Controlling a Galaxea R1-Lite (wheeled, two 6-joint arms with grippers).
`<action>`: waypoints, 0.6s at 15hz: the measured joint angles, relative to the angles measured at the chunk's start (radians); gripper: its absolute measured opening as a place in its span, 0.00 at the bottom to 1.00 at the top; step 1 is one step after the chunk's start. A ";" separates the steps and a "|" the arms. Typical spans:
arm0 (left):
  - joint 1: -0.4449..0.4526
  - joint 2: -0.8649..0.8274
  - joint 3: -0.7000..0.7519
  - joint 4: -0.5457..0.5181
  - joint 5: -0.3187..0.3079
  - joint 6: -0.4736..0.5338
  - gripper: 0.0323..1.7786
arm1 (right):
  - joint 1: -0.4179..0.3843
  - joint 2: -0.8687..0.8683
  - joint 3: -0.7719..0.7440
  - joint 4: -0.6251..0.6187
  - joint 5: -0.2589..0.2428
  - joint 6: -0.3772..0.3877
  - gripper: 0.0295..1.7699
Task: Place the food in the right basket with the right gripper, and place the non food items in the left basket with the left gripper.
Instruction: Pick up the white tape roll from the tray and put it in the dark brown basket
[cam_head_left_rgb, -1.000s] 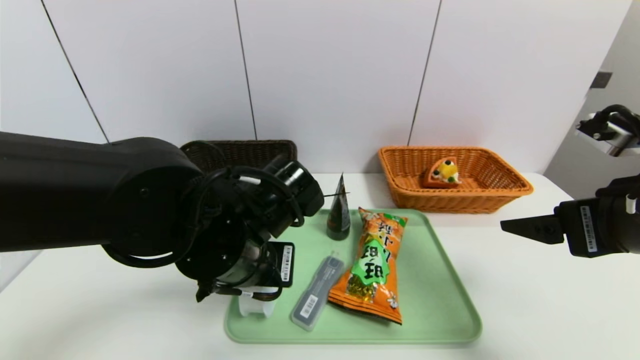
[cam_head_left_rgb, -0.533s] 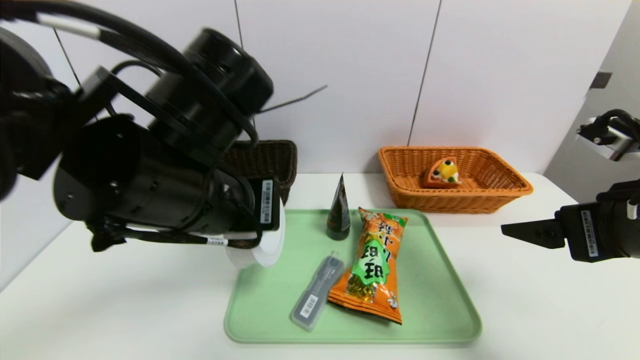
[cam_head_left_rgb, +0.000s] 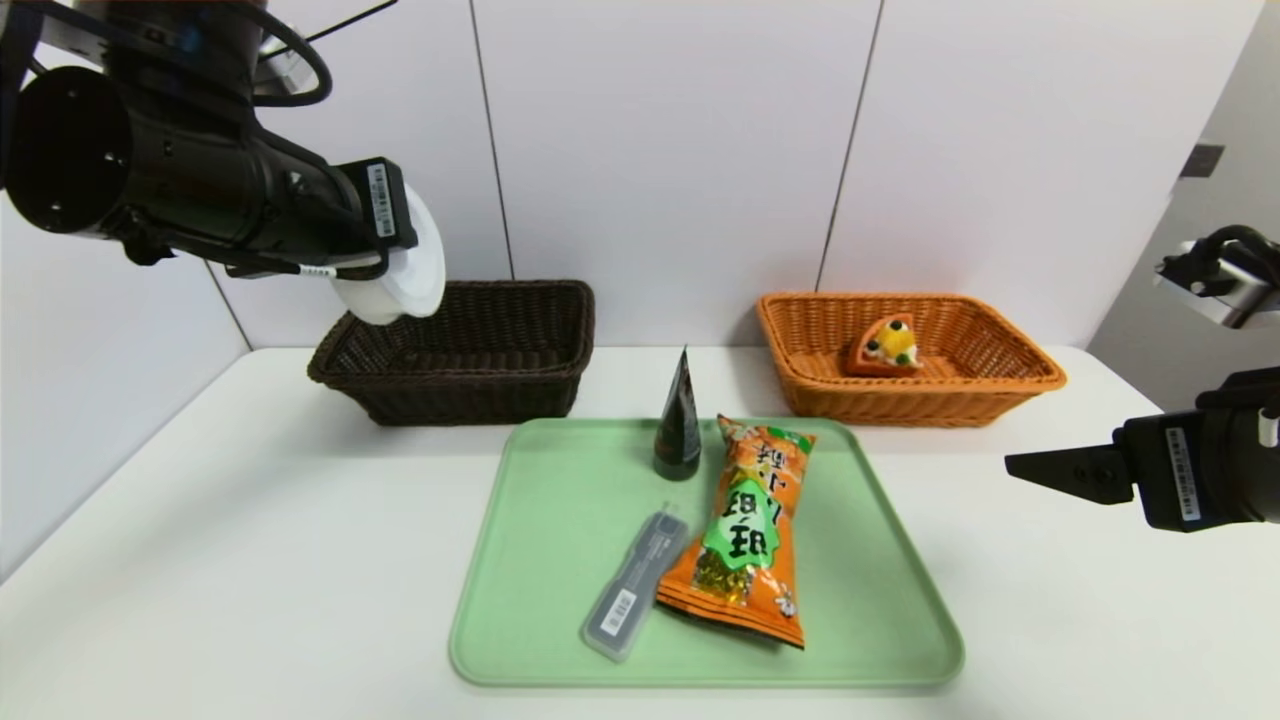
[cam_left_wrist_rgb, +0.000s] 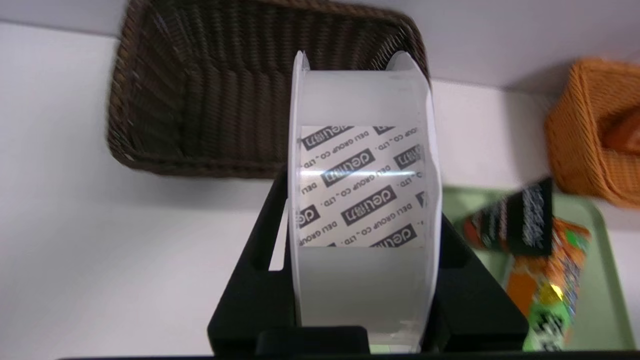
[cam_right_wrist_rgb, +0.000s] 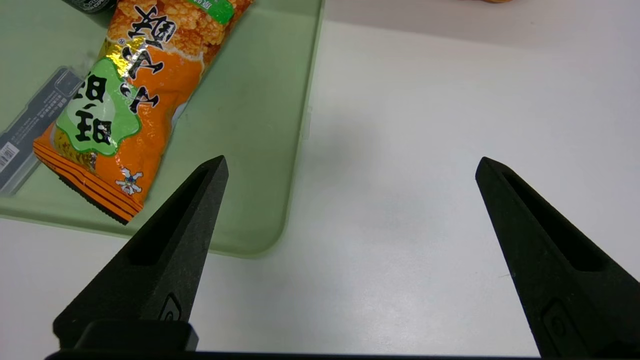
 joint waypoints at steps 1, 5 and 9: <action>0.043 0.024 -0.001 -0.047 -0.024 0.020 0.32 | 0.000 -0.001 0.001 0.000 -0.001 -0.001 0.97; 0.150 0.144 -0.004 -0.229 -0.062 0.094 0.32 | 0.002 -0.008 -0.001 -0.001 -0.001 -0.005 0.97; 0.231 0.285 -0.027 -0.314 -0.072 0.175 0.32 | 0.003 -0.022 0.001 0.001 -0.001 -0.004 0.97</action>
